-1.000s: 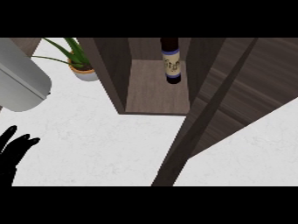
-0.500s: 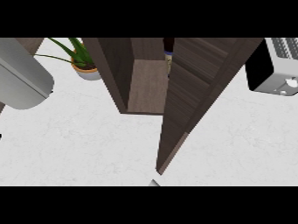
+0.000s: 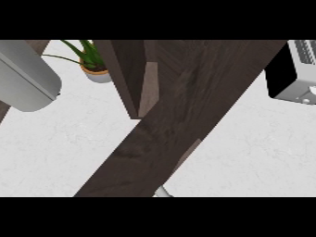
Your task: Pick up the wine, place it into the cabinet and close the cabinet
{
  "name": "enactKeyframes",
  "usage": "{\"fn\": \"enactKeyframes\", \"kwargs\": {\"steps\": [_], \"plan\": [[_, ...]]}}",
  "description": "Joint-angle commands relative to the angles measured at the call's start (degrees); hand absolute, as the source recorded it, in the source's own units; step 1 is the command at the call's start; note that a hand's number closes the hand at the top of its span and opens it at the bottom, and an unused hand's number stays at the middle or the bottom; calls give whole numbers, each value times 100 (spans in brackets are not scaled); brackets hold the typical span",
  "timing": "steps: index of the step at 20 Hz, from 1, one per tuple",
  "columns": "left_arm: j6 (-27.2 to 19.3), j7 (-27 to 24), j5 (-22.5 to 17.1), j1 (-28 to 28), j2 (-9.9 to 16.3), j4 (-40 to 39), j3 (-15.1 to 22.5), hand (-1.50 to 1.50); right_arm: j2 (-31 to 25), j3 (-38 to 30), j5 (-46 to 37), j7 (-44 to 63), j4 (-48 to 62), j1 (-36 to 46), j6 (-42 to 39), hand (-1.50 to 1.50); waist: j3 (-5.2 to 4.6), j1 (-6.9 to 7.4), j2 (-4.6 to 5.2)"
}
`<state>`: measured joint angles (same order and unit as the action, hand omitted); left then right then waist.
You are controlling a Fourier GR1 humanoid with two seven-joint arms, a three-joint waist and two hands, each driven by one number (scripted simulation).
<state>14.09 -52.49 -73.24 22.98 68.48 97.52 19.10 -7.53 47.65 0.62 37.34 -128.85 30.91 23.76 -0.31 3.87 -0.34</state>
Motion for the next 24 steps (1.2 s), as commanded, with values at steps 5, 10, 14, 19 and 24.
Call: {"fn": "enactKeyframes", "kwargs": {"steps": [5,10,14,19,24], "plan": [[655,-13,-161,259,101,-323,-479,-150,738,-1133,485,-395,2421,2049,473,150,19,4,63],[979,8,-11,495,15,-493,-694,-150,749,-2017,1307,-730,3609,2979,-126,150,24,-25,66],[1381,94,-48,652,110,-784,-1089,-150,751,-2270,1754,-1251,4461,3274,-732,150,25,-34,68],[1324,374,-35,432,3,-708,-1140,-150,752,-2334,2900,-1006,5142,3401,-2327,150,20,-18,124],[1148,421,9,574,-85,-530,-1294,-150,753,-1871,3563,-553,5862,3542,-3793,150,24,106,107]]}}
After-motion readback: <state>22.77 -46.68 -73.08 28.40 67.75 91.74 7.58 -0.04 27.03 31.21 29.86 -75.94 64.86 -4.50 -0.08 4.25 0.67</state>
